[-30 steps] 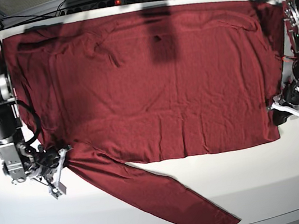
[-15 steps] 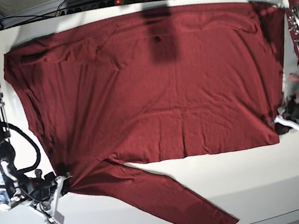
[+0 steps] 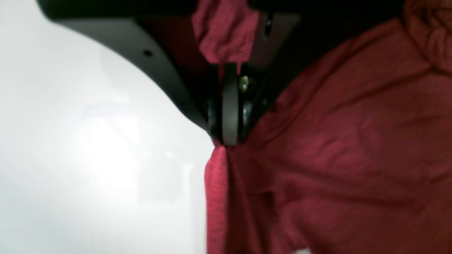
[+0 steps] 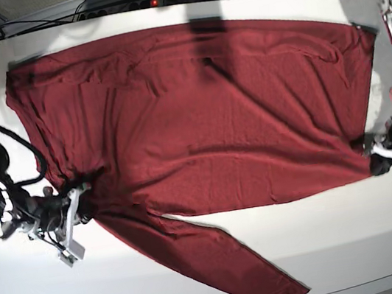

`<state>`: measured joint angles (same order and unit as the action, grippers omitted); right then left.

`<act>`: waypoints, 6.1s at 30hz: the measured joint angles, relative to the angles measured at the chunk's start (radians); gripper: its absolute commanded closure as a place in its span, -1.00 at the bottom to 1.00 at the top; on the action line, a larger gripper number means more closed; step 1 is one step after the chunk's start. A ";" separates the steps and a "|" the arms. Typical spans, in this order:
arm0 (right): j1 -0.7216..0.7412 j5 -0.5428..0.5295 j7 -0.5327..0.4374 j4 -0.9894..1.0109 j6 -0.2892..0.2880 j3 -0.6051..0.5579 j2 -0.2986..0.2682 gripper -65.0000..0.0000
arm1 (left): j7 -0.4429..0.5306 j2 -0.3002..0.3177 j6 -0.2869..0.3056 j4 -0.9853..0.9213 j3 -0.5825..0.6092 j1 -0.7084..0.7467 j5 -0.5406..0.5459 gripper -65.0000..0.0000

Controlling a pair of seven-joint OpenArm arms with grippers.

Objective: Fold the T-shirt properly
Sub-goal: 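Lift the hem with both grippers and fold it onto the shoulder edge, then open both grippers to release the folded hem, then move the right gripper to the sleeve cuff and grasp it, then lift the sleeve with the right gripper and fold it over the shirt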

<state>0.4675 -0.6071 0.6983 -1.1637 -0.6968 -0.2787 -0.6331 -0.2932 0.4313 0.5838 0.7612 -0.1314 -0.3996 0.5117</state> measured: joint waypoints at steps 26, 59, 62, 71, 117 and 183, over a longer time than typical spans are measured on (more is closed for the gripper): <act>-0.546 -0.117 0.034 -0.349 0.002 0.527 -0.057 1.00 | -0.011 0.048 0.019 0.407 -0.194 0.413 0.116 1.00; -0.766 -0.065 0.041 -0.381 0.003 0.535 -0.052 0.36 | -0.051 0.042 0.026 0.541 -0.289 0.663 0.077 0.64; -0.758 -0.065 0.040 -0.381 0.003 0.535 -0.051 0.21 | -0.054 0.042 0.026 0.541 -0.289 0.663 0.074 0.15; -0.631 -0.065 0.043 -0.381 0.003 0.536 -0.053 0.21 | -0.075 0.043 0.026 0.541 -0.289 0.663 0.073 0.07; 0.369 0.557 -0.298 0.827 0.095 0.148 0.348 0.21 | -0.021 0.006 0.022 0.541 -0.289 0.652 0.193 0.07; 0.360 0.068 0.201 0.763 0.003 0.148 0.381 1.00 | -0.021 0.006 0.022 0.541 -0.289 0.652 0.193 0.07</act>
<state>0.8276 -0.5388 0.8989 -0.4011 -0.6933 -0.1303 -0.2516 -0.3138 0.4377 0.6056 1.3025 -0.4202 0.2523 0.7044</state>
